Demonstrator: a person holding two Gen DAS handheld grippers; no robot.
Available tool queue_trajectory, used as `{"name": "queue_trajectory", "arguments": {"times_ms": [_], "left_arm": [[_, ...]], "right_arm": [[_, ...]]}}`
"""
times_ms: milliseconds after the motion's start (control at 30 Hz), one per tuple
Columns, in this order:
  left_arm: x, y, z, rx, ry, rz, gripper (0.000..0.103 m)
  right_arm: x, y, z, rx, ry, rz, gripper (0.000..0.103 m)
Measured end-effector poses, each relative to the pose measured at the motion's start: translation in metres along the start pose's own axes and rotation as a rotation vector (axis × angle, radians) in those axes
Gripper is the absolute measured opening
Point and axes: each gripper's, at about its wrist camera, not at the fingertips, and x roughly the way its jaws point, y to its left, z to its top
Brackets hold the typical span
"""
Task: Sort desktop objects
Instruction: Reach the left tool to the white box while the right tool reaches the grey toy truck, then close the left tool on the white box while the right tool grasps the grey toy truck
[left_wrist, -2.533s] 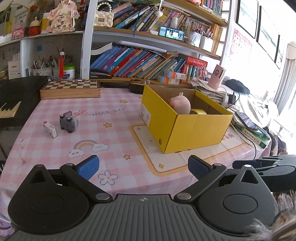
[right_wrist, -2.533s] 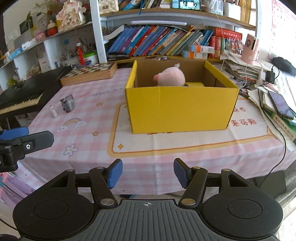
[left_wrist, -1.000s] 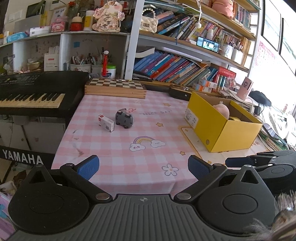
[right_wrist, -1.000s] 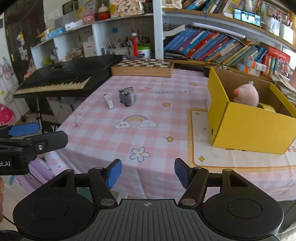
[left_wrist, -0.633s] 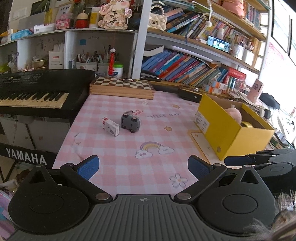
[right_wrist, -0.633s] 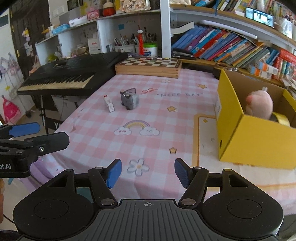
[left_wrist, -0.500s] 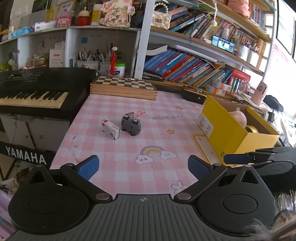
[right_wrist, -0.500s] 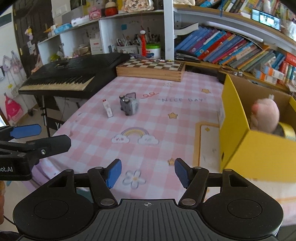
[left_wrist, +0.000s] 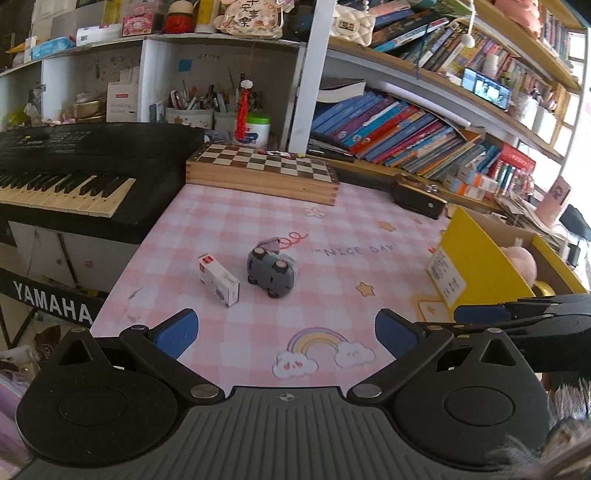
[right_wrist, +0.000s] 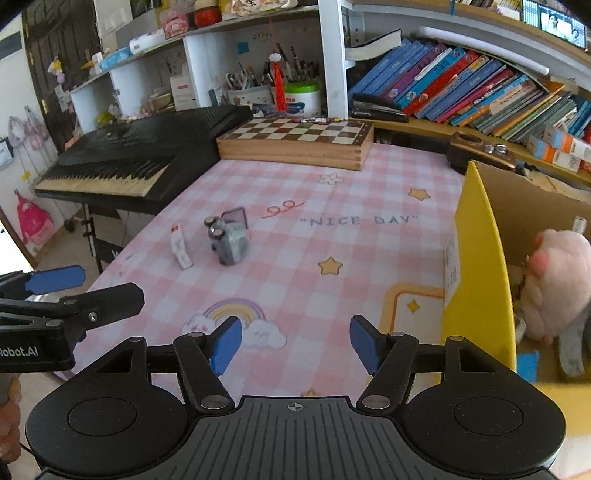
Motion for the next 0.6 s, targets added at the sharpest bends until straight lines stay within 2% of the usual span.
{"name": "queue_trajectory", "arguments": {"times_ms": [267,600], "left_arm": [[0.023,0.006,0.013,-0.023,0.002,0.06,0.102],[0.035,0.027,0.027,-0.084,0.001,0.16,0.101]], "right_arm": [[0.027,-0.007,0.03,-0.001,-0.013,0.037,0.068],[0.071,0.005,0.051,-0.051,0.039,0.127,0.068]]}}
